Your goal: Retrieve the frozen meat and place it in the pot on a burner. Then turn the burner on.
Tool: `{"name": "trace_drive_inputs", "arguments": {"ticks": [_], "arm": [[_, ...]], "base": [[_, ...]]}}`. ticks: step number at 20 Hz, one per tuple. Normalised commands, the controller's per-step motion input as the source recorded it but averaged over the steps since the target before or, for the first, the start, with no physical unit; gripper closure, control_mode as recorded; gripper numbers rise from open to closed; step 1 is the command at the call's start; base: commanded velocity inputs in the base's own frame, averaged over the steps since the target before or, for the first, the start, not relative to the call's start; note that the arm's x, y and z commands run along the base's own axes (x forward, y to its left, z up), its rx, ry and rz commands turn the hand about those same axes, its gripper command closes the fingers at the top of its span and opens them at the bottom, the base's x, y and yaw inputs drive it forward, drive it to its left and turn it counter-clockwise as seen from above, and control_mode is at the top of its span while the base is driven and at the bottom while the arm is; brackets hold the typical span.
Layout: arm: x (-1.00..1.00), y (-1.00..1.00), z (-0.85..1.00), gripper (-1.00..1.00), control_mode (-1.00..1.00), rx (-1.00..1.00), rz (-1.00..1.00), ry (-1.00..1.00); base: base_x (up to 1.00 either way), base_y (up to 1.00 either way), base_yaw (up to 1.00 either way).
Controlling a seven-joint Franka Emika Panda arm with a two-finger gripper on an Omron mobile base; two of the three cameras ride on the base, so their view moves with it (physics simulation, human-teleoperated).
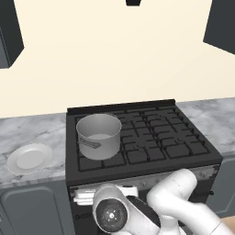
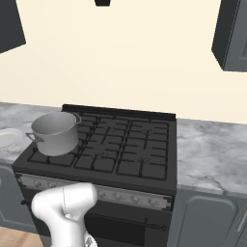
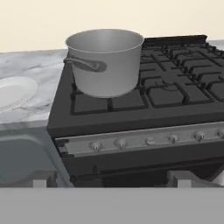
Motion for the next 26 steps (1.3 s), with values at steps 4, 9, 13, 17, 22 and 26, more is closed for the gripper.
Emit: {"name": "trace_drive_inputs", "arguments": {"ticks": [4, 9, 13, 17, 22, 26], "arm": [[-0.54, -0.26, -0.64, -1.00, -1.00, -0.05, -0.02, -0.16], [0.08, -0.45, -0.38, -1.00, -1.00, 0.00, 0.10, -0.17], [0.12, -0.35, -0.63, -1.00, -1.00, -0.04, 0.18, -0.19], [0.14, -0.10, -0.21, -1.00, -1.00, -0.01, 0.14, -0.04], [0.24, -0.14, -0.26, -1.00, -1.00, -0.02, 0.19, -0.22], [0.16, -0.01, -0.40, -1.00, -1.00, 0.01, 0.20, -0.14]], "base": [[0.00, 0.00, 0.00], [0.00, 0.00, 0.00], [0.00, 0.00, 0.00], [0.00, 0.00, 0.00], [0.00, 0.00, 0.00], [0.00, 0.00, 0.00]]}}
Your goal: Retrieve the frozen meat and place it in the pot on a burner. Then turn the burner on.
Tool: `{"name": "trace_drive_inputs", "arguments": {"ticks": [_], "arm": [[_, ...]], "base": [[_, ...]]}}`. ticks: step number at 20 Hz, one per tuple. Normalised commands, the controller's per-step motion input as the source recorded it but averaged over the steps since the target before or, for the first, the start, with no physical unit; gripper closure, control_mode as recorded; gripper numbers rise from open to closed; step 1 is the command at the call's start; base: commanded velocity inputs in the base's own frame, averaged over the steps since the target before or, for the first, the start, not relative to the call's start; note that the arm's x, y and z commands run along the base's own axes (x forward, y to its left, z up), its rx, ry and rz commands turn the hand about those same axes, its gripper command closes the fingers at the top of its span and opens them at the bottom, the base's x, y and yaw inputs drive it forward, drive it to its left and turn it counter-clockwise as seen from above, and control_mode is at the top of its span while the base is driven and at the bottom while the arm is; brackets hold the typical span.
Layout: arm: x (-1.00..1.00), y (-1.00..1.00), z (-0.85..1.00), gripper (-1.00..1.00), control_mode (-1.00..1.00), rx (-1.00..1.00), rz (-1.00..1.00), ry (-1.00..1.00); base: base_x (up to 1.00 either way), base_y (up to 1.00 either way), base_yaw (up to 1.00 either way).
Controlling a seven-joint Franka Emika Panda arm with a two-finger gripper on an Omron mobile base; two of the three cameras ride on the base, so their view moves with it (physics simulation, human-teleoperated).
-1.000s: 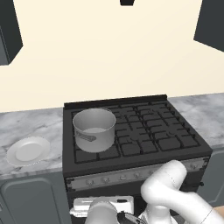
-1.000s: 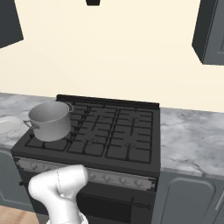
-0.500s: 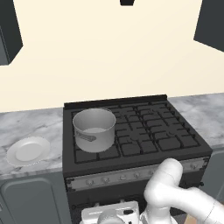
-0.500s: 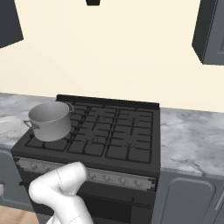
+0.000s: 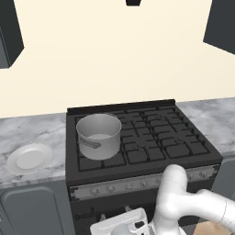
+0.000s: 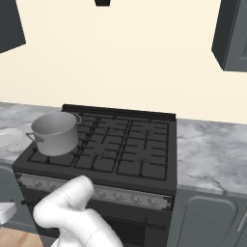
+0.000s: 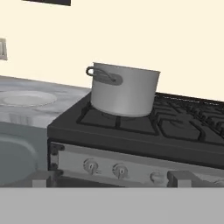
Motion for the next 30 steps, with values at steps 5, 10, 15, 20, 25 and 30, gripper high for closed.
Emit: {"name": "trace_drive_inputs", "arguments": {"ticks": [5, 10, 15, 20, 25, 30], "arm": [[0.29, -0.11, -0.27, -1.00, -1.00, 0.15, 0.18, -0.04], [0.19, -0.12, -0.40, -1.00, -1.00, 0.37, 0.04, -0.12], [0.17, 0.07, -0.15, -1.00, -1.00, 0.17, -0.15, -0.11], [0.01, 0.06, -0.06, -1.00, -1.00, -0.02, -0.26, 0.06], [0.01, 0.27, 0.00, -1.00, -1.00, 0.00, -0.25, 0.02], [0.04, 0.00, -0.03, -1.00, -1.00, 0.00, 0.00, 0.00]], "base": [[0.00, 0.00, 0.00], [0.00, 0.00, 0.00], [0.00, 0.00, 0.00], [0.00, 0.00, 0.00], [0.00, 0.00, 0.00], [0.00, 0.00, 0.00]]}}
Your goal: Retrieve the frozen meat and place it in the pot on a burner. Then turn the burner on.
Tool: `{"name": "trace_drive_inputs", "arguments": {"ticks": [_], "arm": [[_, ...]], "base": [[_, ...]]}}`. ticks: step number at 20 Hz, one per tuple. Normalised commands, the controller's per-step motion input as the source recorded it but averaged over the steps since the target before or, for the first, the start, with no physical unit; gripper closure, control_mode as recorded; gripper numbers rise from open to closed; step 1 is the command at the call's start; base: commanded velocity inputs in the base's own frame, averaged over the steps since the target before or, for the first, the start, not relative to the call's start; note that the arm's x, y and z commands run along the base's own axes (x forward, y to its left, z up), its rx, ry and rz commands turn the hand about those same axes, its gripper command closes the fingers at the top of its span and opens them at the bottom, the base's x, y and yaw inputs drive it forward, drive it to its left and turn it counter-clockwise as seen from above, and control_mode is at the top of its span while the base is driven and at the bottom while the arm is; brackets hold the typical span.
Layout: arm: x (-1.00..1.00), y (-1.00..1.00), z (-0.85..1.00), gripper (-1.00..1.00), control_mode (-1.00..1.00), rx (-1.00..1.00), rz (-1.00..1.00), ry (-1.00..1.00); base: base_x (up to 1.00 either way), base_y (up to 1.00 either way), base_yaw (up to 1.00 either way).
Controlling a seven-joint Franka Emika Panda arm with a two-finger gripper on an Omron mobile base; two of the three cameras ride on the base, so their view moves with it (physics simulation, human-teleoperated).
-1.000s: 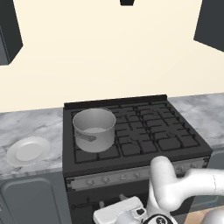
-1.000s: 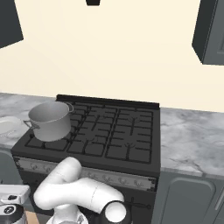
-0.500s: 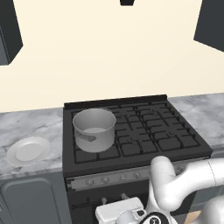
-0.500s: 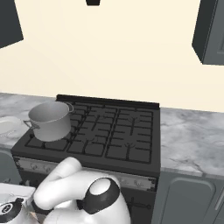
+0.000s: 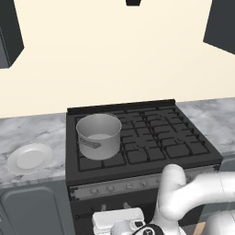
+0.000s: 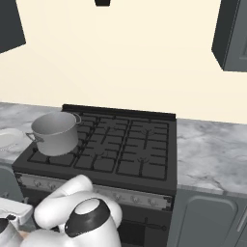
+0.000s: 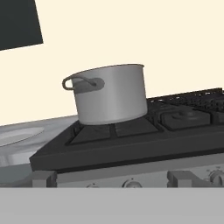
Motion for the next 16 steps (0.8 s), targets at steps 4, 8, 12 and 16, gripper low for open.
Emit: {"name": "trace_drive_inputs", "arguments": {"ticks": [4, 8, 12, 16], "arm": [[0.22, 0.00, -0.06, -1.00, -1.00, 0.00, 0.02, 0.04], [0.19, -0.03, -0.02, -1.00, -1.00, 0.00, 0.07, 0.05], [0.34, -0.17, -0.15, -1.00, -1.00, 0.00, 0.07, 0.19], [0.30, -0.15, -0.19, -1.00, -1.00, 0.00, 0.06, 0.23]], "base": [[0.00, 0.00, 0.00], [0.00, 0.00, 0.00], [0.00, 0.00, 0.00], [0.00, 0.00, 0.00]]}}
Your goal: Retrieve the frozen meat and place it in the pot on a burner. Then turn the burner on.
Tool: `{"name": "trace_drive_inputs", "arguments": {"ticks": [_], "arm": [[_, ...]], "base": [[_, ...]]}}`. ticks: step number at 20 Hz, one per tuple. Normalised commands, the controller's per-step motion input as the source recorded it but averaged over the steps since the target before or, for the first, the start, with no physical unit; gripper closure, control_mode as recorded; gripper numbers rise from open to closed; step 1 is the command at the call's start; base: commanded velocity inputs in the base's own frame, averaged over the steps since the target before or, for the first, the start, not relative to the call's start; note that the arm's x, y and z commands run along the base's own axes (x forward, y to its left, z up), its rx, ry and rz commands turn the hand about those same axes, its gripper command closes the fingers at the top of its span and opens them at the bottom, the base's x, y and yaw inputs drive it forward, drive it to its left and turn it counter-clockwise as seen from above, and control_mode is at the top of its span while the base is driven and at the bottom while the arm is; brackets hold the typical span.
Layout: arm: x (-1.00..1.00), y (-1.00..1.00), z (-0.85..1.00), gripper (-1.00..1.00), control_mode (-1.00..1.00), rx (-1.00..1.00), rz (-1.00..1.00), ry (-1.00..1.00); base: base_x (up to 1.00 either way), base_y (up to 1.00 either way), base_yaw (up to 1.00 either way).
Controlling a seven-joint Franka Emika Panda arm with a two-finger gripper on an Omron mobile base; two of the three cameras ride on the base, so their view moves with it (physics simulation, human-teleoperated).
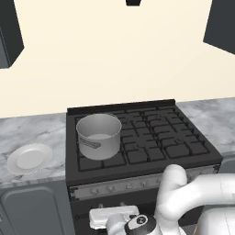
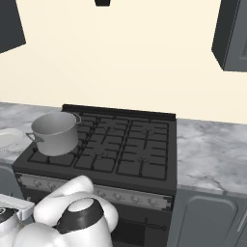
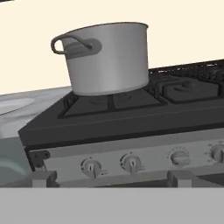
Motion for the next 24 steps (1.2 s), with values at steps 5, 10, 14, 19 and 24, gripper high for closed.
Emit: {"name": "trace_drive_inputs", "arguments": {"ticks": [5, 10, 14, 19, 24], "arm": [[0.26, 0.04, -0.02, -1.00, -1.00, 0.00, 0.07, 0.07], [0.35, 0.00, -0.05, -1.00, -1.00, 0.00, 0.05, 0.05], [0.24, -0.04, -0.03, -1.00, -1.00, 0.00, 0.00, 0.01], [0.21, -0.18, -0.14, -1.00, -1.00, 0.00, 0.00, 0.00], [0.40, -0.13, -0.08, -1.00, -1.00, 0.00, 0.01, -0.02]], "base": [[0.00, 0.00, 0.00], [0.00, 0.00, 0.00], [0.00, 0.00, 0.00], [0.00, 0.00, 0.00], [0.00, 0.00, 0.00]]}}
